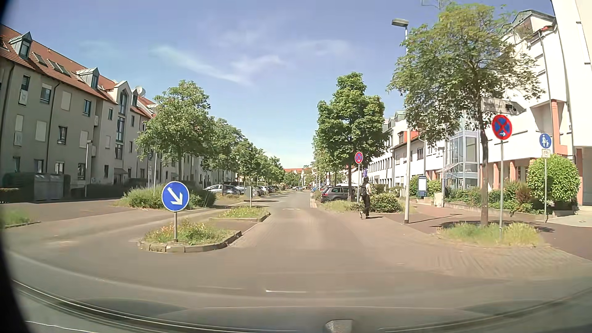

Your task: Follow the waypoints while adhering to traffic rules and regulations

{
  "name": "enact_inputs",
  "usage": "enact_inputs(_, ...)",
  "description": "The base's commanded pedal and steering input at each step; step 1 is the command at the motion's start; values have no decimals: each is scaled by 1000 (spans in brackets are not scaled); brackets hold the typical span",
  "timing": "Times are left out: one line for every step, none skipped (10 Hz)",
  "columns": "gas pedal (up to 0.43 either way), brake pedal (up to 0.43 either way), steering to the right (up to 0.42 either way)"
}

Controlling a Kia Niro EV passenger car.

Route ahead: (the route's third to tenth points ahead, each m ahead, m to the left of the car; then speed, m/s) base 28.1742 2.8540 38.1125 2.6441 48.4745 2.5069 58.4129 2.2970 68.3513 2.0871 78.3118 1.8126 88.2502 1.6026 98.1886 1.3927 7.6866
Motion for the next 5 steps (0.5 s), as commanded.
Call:
enact_inputs(8,30,-8)
enact_inputs(20,30,-8)
enact_inputs(20,30,-8)
enact_inputs(20,30,-7)
enact_inputs(39,30,-7)
